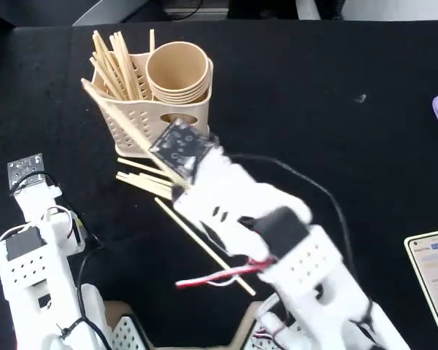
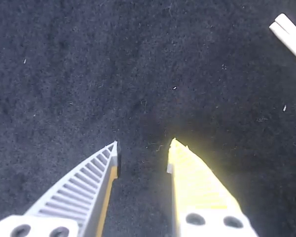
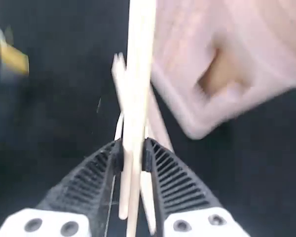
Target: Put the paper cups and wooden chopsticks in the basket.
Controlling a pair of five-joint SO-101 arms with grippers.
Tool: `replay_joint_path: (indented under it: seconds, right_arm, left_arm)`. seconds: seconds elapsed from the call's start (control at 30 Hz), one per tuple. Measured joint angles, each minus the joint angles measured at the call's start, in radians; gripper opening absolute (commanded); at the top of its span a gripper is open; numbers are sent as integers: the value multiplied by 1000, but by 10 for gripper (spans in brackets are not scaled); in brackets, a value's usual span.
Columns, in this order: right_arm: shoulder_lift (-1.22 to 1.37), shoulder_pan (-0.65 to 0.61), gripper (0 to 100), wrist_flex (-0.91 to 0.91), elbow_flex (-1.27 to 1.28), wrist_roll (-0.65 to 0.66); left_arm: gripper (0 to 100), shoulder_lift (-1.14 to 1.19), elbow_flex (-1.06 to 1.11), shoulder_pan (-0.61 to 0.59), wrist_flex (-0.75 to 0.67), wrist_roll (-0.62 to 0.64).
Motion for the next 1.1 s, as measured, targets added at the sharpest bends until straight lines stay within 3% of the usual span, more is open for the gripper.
replay_joint_path:
  seconds: [0.27,0.57,0.77,1.1]
  right_arm:
    - [3,8,11,-479,-32,-192]
    - [370,15,11,-1089,-60,-216]
    - [629,77,11,-1158,-209,-218]
    - [844,89,15,-1166,-256,-218]
  left_arm:
    - [173,0,0,0,0,0]
    - [173,0,14,0,0,0]
    - [173,-2,12,0,0,2]
    - [173,-2,12,0,0,2]
